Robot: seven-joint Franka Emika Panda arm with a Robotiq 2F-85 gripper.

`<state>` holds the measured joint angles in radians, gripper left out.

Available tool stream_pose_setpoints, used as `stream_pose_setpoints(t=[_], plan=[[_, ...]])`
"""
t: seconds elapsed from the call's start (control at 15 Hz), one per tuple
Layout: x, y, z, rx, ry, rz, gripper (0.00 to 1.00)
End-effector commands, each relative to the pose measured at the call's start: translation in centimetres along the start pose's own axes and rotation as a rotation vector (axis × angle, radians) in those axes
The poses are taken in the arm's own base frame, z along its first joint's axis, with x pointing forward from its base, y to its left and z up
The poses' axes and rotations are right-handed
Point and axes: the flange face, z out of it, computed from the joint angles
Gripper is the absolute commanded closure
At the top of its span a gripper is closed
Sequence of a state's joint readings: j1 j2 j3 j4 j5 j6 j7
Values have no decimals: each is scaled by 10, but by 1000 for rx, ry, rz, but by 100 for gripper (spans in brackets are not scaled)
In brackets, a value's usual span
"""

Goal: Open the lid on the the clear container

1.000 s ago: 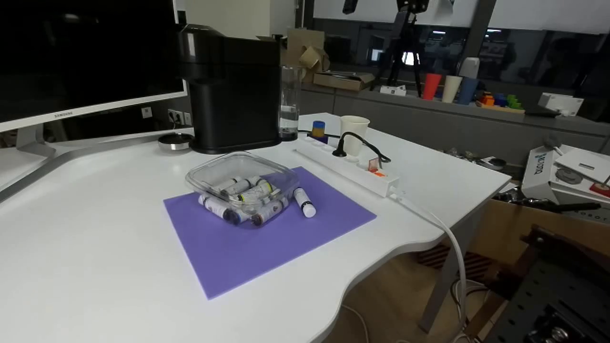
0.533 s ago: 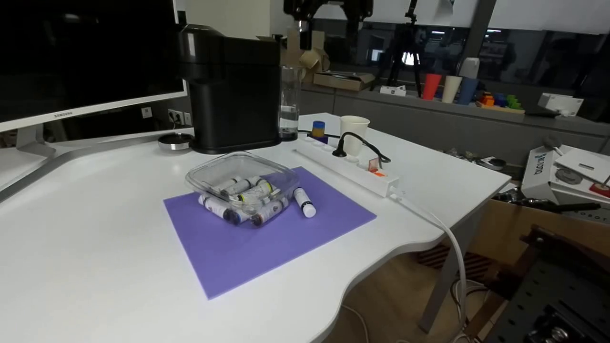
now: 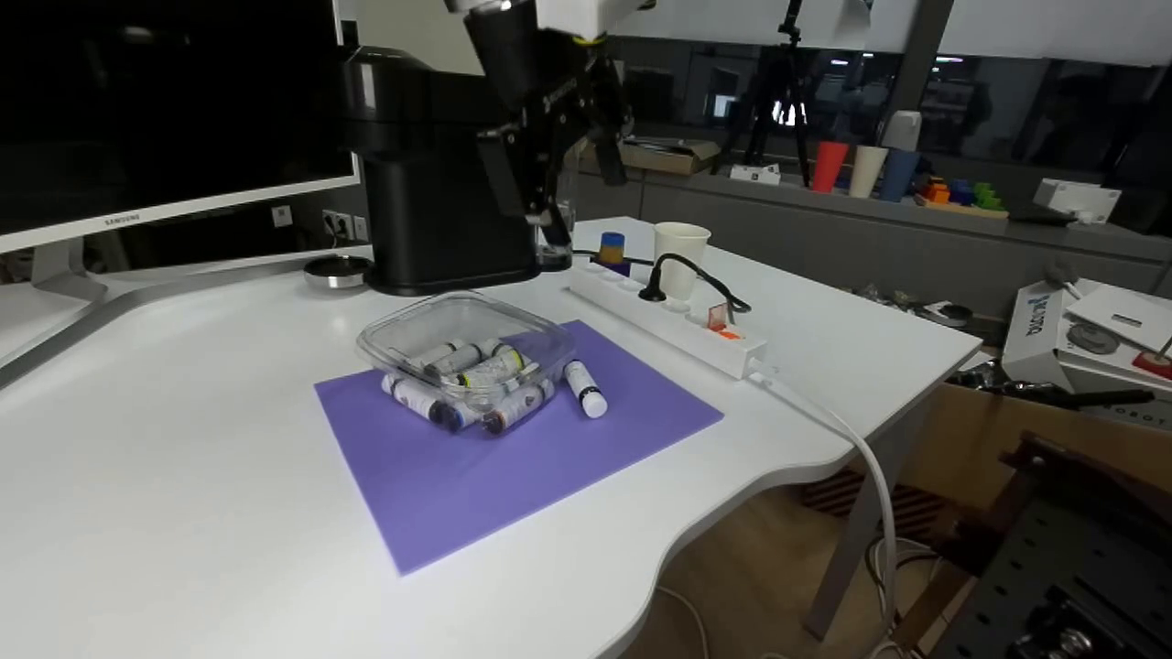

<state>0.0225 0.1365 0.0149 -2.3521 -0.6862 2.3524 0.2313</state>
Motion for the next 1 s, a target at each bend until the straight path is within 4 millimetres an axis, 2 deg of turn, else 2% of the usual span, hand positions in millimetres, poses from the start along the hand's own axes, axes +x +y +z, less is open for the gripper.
stream_pose_setpoints(t=[0.0, 0.13, 0.2, 0.27, 0.4, 0.6, 0.93], plan=[[9, -30, 26, -55, -78, -81, 0], [6, -51, 40, -30, -117, -126, 0], [6, -57, 40, 0, -102, -111, 0], [3, -51, 40, -11, -99, -123, 0], [3, -61, 45, 2, -107, -134, 0], [7, -66, 47, -27, -90, -155, 0], [13, -112, 51, -100, -2, -358, 0]])
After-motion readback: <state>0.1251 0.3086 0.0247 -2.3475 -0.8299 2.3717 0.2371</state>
